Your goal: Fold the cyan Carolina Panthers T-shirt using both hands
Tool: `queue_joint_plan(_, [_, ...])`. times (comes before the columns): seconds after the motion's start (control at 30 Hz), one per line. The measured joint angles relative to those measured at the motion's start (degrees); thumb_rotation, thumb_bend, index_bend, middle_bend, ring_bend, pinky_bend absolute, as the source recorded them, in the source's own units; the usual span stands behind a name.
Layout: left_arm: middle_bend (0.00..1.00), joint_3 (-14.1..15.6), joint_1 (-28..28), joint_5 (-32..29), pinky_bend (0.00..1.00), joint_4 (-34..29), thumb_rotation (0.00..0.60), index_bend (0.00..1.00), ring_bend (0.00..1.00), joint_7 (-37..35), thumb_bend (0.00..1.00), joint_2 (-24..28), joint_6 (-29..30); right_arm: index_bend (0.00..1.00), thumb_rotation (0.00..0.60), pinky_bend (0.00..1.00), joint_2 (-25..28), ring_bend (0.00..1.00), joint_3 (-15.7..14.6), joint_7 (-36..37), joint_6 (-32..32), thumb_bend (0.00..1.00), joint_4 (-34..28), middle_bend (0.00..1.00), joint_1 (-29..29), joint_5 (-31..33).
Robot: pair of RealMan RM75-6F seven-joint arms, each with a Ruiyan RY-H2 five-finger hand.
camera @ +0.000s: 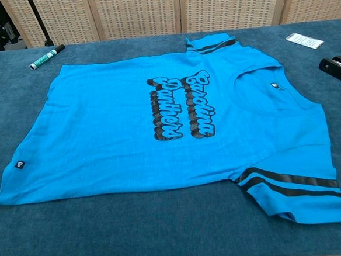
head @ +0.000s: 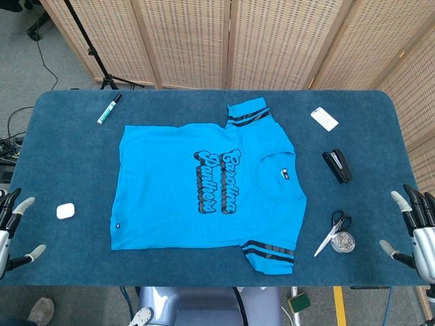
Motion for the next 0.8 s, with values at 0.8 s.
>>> queue_joint_plan(0.8, [0.0,-0.52,-0.36,-1.38,0.0,-0.54,0.6,0.0,0.0,1.47,0.0,-0.32,-1.14,0.25,0.6,0.0,-4.99,0.0,-6.58,-0.96,-7.6,0.0,8.62,0.0,5.48,-14.46])
